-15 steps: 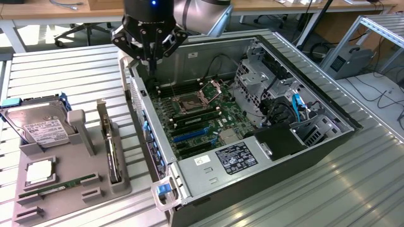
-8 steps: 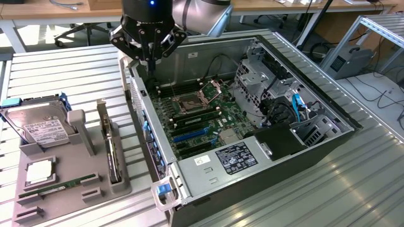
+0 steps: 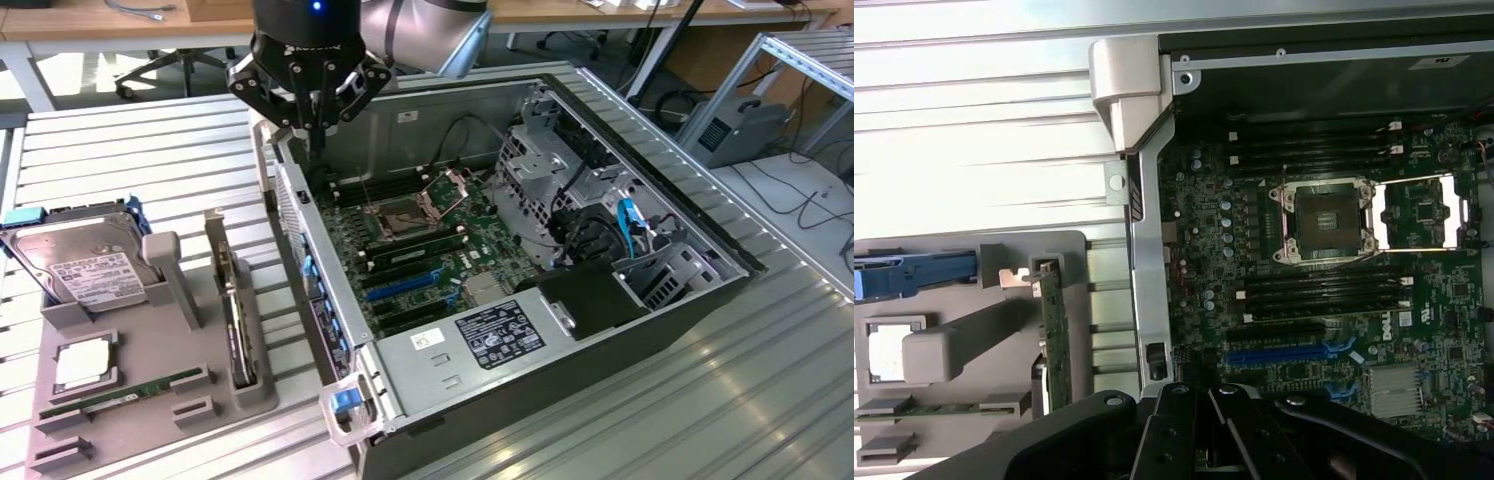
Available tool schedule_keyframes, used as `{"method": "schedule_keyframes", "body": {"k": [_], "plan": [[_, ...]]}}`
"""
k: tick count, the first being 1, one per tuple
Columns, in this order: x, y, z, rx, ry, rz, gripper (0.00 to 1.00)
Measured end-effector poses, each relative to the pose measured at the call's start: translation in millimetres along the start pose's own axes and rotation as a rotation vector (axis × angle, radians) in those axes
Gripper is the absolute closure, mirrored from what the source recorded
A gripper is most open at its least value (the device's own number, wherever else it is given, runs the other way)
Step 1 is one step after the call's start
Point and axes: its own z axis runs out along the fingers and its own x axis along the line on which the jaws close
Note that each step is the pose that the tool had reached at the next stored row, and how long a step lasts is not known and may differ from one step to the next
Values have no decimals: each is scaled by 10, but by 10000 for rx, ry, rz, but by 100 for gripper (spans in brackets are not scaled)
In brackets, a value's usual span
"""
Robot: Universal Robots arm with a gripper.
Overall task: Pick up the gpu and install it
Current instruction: 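Reach for the gpu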
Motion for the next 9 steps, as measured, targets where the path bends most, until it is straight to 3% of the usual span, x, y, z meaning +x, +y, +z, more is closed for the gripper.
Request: {"method": "schedule_keyframes", "body": {"k": [9], "plan": [[38, -3, -1, -1, -1, 0, 89]]}}
